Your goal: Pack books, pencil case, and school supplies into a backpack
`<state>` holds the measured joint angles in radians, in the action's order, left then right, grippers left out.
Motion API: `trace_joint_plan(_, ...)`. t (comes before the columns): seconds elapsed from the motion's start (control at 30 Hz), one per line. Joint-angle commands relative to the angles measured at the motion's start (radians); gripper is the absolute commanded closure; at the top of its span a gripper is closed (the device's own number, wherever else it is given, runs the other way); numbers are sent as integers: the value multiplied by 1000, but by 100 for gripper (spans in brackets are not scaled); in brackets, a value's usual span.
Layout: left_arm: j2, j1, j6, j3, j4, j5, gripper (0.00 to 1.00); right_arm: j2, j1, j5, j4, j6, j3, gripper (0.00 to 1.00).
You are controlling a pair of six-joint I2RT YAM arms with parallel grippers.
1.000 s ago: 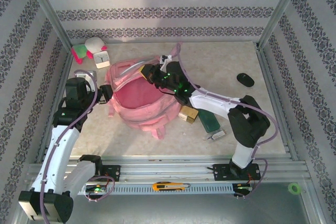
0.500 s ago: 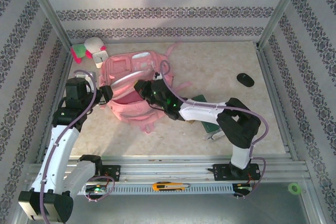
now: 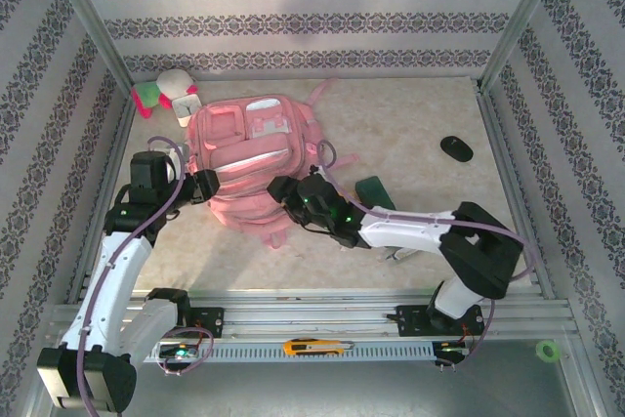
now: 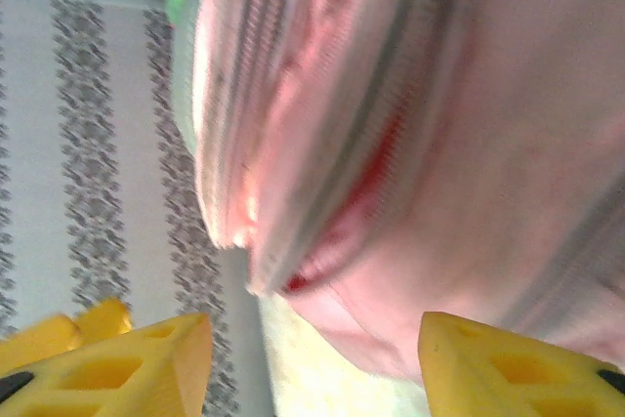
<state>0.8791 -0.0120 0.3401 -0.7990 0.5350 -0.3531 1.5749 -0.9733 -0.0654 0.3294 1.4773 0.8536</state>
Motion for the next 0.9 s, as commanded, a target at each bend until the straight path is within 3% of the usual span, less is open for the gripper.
trace_joint_plan(0.0, 7, -10, 36, 18, -68, -78, 45, -102, -11, 70, -247, -112, -24, 39)
trace_joint_plan(0.2, 30, -79, 20, 31, -92, -86, 44, -317, 64, 170, -594, -279, -18, 33)
trace_joint_plan(0.37, 48, -119, -26, 40, -137, -78, 44, -431, 279, 195, -1019, -602, 113, 30)
trace_joint_plan(0.53, 60, -140, -62, 25, -135, -64, 44, -399, 535, 238, -1296, -905, 209, 27)
trace_joint_plan(0.6, 59, -142, -70, 26, -135, -58, 44, -358, 552, 208, -1337, -1012, 239, 27)
trace_joint_plan(0.73, 55, -144, -69, 40, -148, -52, 43, -272, 498, 285, -1316, -1255, 274, 25)
trace_joint_plan(0.87, 51, -145, -58, 56, -164, -53, 43, -176, 462, 270, -1304, -1358, 329, 22)
